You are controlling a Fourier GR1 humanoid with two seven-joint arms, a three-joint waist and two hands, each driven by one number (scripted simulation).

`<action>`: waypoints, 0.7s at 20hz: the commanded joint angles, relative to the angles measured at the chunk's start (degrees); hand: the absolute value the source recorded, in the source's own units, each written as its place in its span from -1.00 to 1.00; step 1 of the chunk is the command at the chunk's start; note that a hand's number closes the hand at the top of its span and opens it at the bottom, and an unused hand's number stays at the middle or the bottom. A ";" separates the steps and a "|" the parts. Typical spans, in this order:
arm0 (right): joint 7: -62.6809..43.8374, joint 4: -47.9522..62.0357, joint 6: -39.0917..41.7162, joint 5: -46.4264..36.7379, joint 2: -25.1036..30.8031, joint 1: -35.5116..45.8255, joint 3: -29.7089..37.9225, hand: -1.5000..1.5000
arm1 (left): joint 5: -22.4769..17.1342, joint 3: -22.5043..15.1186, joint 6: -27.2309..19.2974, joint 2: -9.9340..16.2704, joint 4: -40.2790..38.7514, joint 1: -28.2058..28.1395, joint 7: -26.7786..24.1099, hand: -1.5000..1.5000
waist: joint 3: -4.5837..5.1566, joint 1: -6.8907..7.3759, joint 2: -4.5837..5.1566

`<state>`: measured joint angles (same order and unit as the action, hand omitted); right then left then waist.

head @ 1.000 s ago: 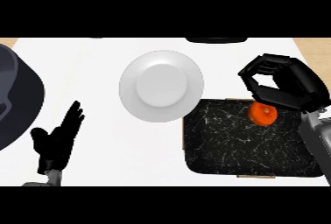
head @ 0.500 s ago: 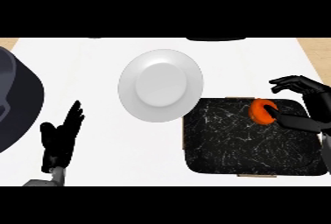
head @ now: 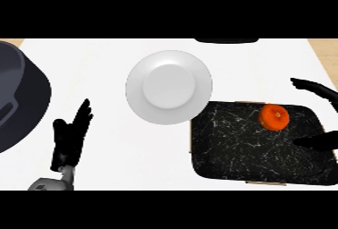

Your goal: Pick the squash from the tray and place it in the plate

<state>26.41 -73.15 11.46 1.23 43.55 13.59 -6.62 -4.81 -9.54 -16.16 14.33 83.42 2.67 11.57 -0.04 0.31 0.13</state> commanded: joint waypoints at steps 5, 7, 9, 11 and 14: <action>-11.40 -2.21 4.55 -11.54 7.25 8.03 -4.62 -1.00 | 0.38 0.28 1.14 -0.29 -0.01 -0.12 -1.03 0.00 | 0.11 0.48 -0.12; -17.50 -5.35 9.42 -11.45 7.90 9.47 -6.90 -1.00 | 0.37 1.00 0.94 0.18 -0.43 -0.22 0.15 0.00 | 0.15 0.34 -0.20; -12.73 -0.20 11.35 -14.89 8.40 8.10 -8.96 -1.00 | -0.81 1.91 3.32 1.43 -0.81 -1.02 -0.90 0.00 | 0.08 0.65 0.00; -19.33 -2.62 15.19 -14.84 6.91 10.66 -10.85 -1.00 | 1.29 0.56 0.31 -1.27 -0.84 0.07 -0.87 0.00 | 0.10 0.47 -0.06; -20.35 -0.44 17.91 -17.00 4.49 12.39 -11.70 -1.00 | 3.13 -0.33 -1.48 -2.44 0.67 0.95 1.85 0.00 | 0.05 0.31 -0.06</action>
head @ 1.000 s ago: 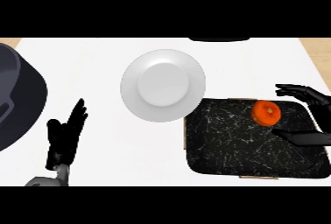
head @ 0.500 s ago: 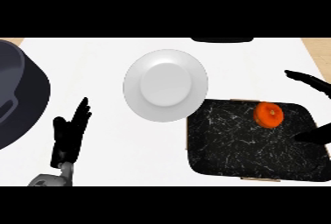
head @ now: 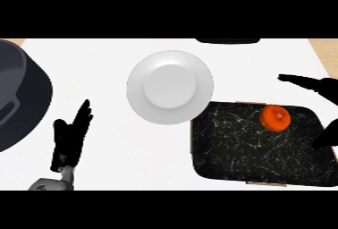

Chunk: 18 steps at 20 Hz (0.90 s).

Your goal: Pick the squash from the tray and place it in the plate

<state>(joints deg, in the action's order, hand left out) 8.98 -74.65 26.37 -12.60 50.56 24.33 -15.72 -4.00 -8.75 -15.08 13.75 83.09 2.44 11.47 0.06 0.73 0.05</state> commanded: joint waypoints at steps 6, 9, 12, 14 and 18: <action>-0.15 8.55 7.69 -8.16 -4.69 5.32 1.04 -1.00 | 2.45 -0.32 0.58 -0.53 5.30 -0.93 4.49 0.00 | -0.08 0.04 -0.01; -2.93 5.28 7.66 -11.83 -8.82 4.00 1.71 -1.00 | 2.04 2.69 1.70 -2.06 -1.45 1.29 0.26 0.00 | -0.05 -0.46 -0.04; 1.87 10.72 9.89 -14.41 -8.83 6.63 3.01 -1.00 | 2.46 3.14 2.44 -3.07 -3.88 1.55 -2.22 0.00 | -0.05 -0.40 0.01; -1.35 4.09 8.62 -15.44 -10.93 1.72 3.24 -1.00 | 3.28 2.51 2.11 -2.67 1.63 -2.79 0.05 0.00 | -0.05 -0.55 -0.11; 0.89 8.40 10.58 -18.21 -12.14 4.60 5.49 -1.00 | 4.72 1.12 1.49 -4.98 3.80 -1.97 2.57 0.00 | -0.06 -0.44 -0.08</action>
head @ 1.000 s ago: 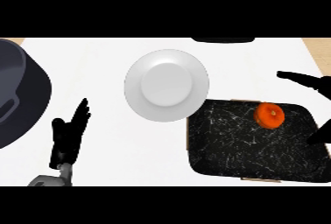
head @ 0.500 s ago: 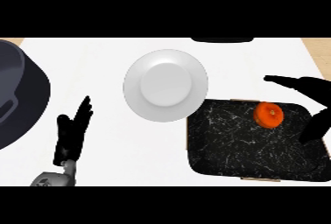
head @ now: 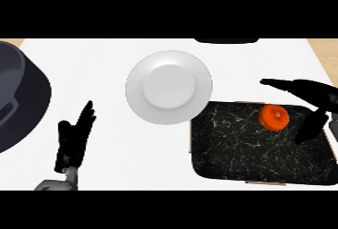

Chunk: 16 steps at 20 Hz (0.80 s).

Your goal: Pick the squash from the tray and place it in the plate

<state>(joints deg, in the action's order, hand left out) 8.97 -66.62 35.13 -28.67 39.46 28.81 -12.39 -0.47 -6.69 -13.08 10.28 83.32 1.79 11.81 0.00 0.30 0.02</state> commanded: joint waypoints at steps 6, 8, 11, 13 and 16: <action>-2.42 1.17 -0.44 -6.45 -8.71 0.04 1.12 -1.00 | 2.33 0.63 0.52 -0.99 2.93 -1.67 1.05 0.00 | 0.00 0.12 -0.01; 4.37 5.05 -1.13 -9.45 -5.21 -0.23 2.73 -1.00 | -0.48 4.55 4.22 0.35 -2.01 1.14 -1.43 0.00 | 0.00 -0.02 0.06; 2.75 2.60 -0.74 -10.47 -7.31 -2.91 2.42 -1.00 | 0.77 4.16 4.04 1.43 3.81 -1.59 2.25 0.00 | 0.00 -0.13 -0.05; 8.95 8.71 -2.79 -12.62 -5.42 -1.39 3.40 1.00 | 1.61 3.56 2.92 -0.12 4.02 0.21 3.65 0.00 | -0.02 0.04 0.03; 11.70 7.79 -4.24 -14.99 -4.82 0.55 3.19 1.00 | 3.81 1.77 0.85 -2.67 2.79 0.91 4.33 0.00 | -0.02 0.10 0.05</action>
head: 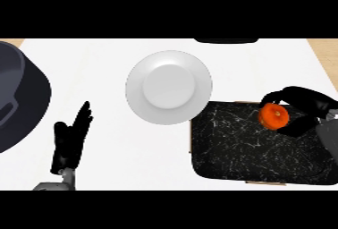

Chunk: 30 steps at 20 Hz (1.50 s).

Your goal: Pick the squash from the tray and place it in the plate

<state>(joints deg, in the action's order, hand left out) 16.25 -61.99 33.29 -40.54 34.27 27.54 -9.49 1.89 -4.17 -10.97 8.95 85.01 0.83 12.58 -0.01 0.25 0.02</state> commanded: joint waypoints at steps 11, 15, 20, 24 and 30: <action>1.64 -1.02 -12.87 -5.50 -1.97 2.37 7.15 1.00 | 0.47 3.07 1.02 -0.75 -5.48 3.50 -1.76 0.00 | 0.05 -0.77 -0.11; -13.49 -7.49 -19.23 -10.30 -22.21 4.54 -2.08 1.00 | 0.84 0.82 1.78 -0.89 -0.98 -0.28 -0.97 0.00 | 0.14 1.19 -0.48; -28.15 -6.26 -23.22 -11.57 -33.73 12.80 -13.55 1.00 | 0.86 -0.94 3.45 -1.47 -1.66 2.75 -0.87 0.00 | 0.16 5.95 0.10; -40.31 -9.72 -31.57 -4.42 -34.06 18.22 -20.65 1.00 | 2.27 -1.69 2.33 -2.39 -3.41 3.94 -0.33 0.00 | 0.06 5.20 0.12; -57.10 -7.31 -45.48 -6.03 -34.22 28.89 -26.09 1.00 | 1.14 0.55 3.05 -0.80 -3.40 5.28 1.44 0.00 | 0.09 3.54 0.22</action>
<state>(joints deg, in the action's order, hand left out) -30.93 -70.94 -5.41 -47.54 0.76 49.94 -31.56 3.33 -4.63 -8.51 7.11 82.21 4.92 12.95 0.08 4.31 0.08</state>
